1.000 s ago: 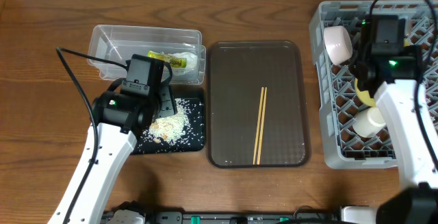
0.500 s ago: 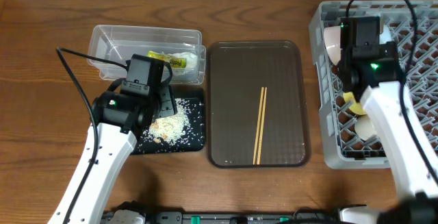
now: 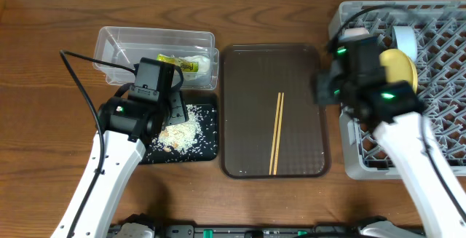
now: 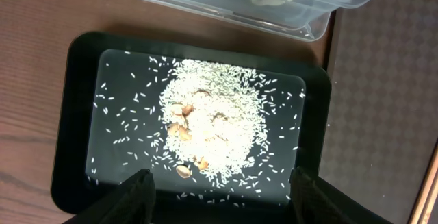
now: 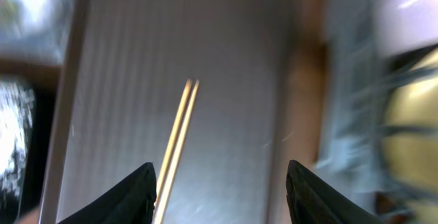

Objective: Sort waste into correct bins and load items into the dishwasher rack
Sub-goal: 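Lower the right gripper onto the chopsticks on the brown tray and grasp one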

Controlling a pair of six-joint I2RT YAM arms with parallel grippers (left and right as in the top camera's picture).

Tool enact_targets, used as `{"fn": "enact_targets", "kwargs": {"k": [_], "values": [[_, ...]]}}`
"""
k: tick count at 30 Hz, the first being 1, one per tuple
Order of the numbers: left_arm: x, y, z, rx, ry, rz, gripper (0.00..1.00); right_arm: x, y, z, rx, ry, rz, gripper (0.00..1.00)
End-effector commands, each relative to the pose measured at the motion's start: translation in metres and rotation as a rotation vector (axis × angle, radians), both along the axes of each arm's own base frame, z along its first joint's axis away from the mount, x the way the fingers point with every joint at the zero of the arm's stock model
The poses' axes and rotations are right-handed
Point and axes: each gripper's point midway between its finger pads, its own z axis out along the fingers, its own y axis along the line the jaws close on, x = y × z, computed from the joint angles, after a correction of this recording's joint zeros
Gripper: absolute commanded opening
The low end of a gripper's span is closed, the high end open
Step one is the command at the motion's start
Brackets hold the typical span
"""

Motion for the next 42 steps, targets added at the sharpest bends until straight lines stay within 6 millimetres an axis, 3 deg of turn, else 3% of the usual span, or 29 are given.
{"fn": "enact_targets", "kwargs": {"k": [1,7,15,29,42], "values": [[0.001,0.003,0.000,0.009,0.001,0.015,0.66,-0.025,0.028,-0.055,0.061,0.179,-0.001,0.58],[0.001,0.003,0.000,0.009,0.001,0.015,0.66,-0.043,0.043,-0.124,-0.002,0.289,-0.039,0.54],[0.001,0.003,0.000,0.009,0.001,0.015,0.66,-0.048,0.055,-0.160,-0.062,0.324,-0.047,0.54],[0.001,0.003,0.000,0.009,0.001,0.015,0.66,-0.053,0.051,-0.170,-0.094,0.347,-0.113,0.46],[0.001,0.003,0.000,0.009,0.001,0.015,0.66,-0.057,0.047,-0.172,-0.117,0.348,-0.132,0.49]]}}
